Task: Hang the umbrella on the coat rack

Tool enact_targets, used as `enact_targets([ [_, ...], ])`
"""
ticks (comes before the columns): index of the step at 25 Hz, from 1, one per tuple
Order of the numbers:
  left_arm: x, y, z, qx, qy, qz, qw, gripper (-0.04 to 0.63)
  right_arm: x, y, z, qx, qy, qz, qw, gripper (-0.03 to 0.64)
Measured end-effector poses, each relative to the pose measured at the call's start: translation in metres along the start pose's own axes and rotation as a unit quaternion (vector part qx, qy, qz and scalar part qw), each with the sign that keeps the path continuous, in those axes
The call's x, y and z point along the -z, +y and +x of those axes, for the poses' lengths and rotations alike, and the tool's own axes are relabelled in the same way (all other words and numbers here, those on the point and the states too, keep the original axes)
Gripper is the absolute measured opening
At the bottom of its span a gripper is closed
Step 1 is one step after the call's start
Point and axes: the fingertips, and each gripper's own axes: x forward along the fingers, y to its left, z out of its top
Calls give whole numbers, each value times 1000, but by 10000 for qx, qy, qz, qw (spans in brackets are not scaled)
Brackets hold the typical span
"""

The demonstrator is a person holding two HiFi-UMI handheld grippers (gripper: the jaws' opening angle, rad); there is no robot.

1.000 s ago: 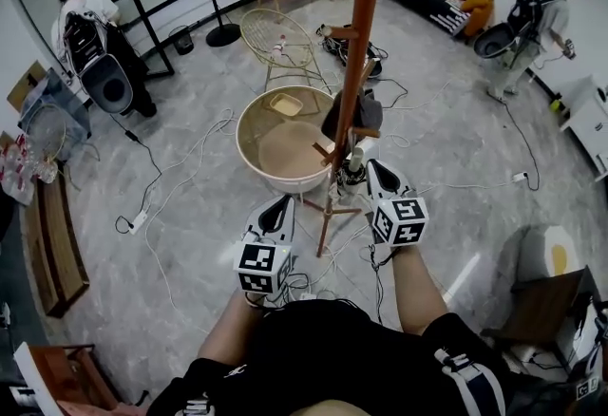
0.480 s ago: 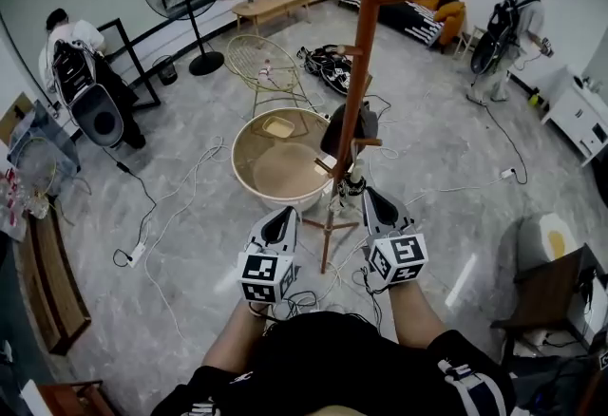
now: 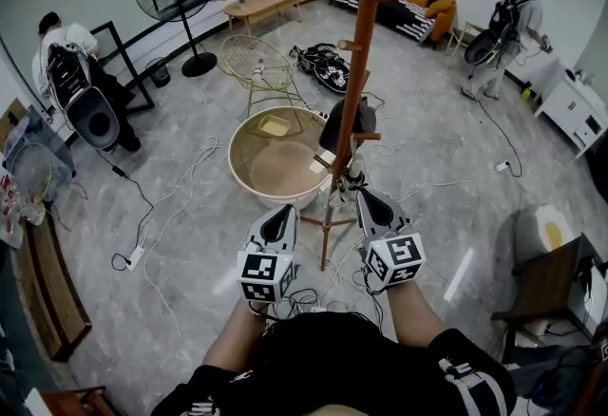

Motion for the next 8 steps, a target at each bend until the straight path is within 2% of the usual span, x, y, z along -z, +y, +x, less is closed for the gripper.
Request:
enact_targets([
  [8,7,1,-8,-44,5,-7,10000,17,7,6,-3,-10,37,27,10000,12],
])
